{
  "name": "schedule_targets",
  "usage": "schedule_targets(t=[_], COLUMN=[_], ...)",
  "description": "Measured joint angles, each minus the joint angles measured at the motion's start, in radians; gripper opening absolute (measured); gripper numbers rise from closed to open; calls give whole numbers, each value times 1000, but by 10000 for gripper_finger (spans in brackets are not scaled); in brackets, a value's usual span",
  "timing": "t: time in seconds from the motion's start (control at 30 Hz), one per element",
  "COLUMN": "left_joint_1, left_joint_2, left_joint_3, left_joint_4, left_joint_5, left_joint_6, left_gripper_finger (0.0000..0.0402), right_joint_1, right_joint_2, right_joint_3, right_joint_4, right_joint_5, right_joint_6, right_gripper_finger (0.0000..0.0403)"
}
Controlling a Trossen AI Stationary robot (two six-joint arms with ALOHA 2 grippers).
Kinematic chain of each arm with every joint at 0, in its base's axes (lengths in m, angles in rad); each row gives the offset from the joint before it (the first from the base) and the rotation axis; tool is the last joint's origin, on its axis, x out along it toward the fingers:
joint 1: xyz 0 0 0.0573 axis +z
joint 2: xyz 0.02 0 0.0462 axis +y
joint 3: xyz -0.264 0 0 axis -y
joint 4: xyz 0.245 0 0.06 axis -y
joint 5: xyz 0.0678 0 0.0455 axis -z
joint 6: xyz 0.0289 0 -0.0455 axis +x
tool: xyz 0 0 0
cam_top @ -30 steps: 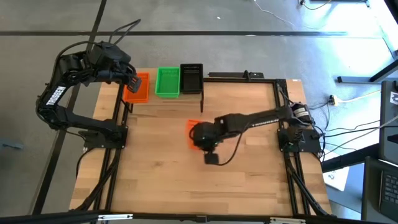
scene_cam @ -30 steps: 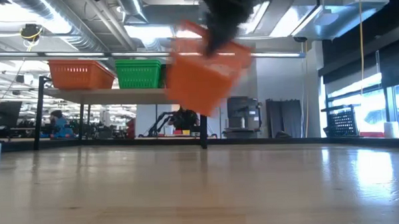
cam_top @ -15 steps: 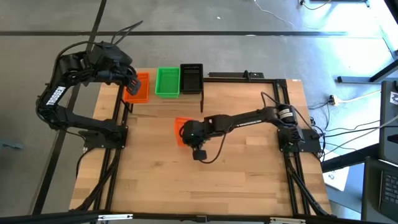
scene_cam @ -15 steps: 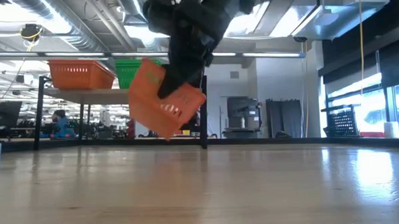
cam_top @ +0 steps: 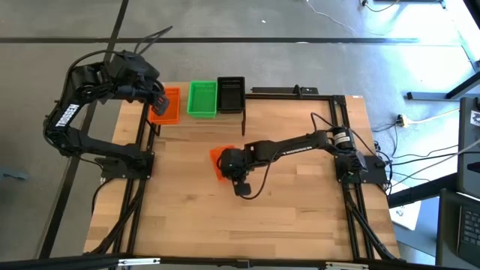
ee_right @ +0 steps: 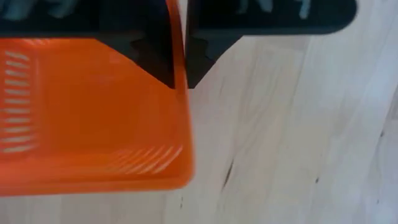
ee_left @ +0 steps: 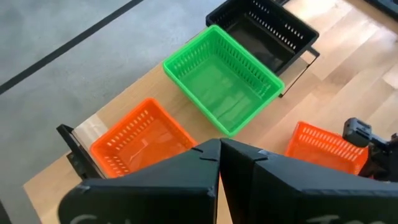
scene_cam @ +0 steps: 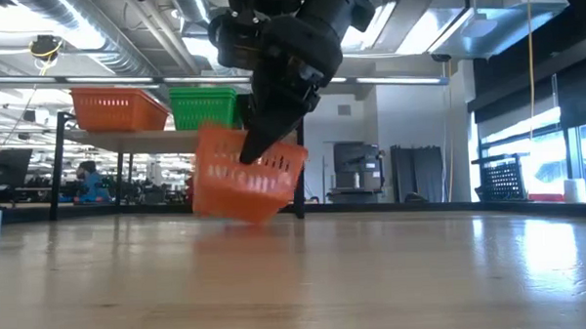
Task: Stack baskets on shelf by color
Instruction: Stack the orange bin on the orange bins on the shelf
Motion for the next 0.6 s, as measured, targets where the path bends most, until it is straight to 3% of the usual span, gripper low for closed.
schedule_targets(t=[0.3, 0.43, 0.6], left_joint_1=[0, 0, 0], left_joint_2=[0, 0, 0], left_joint_3=[0, 0, 0], left_joint_4=[-28, -67, -105], left_joint_5=[0, 0, 29], left_joint_6=[2, 6, 129], left_gripper_finger=[0, 0, 0], right_joint_1=[2, 3, 3], right_joint_2=[0, 0, 0], right_joint_3=[35, 139, 310], right_joint_4=[13, -84, -257], right_joint_5=[4, 0, 31], right_joint_6=[-42, -45, -45], right_gripper_finger=[79, 83, 84])
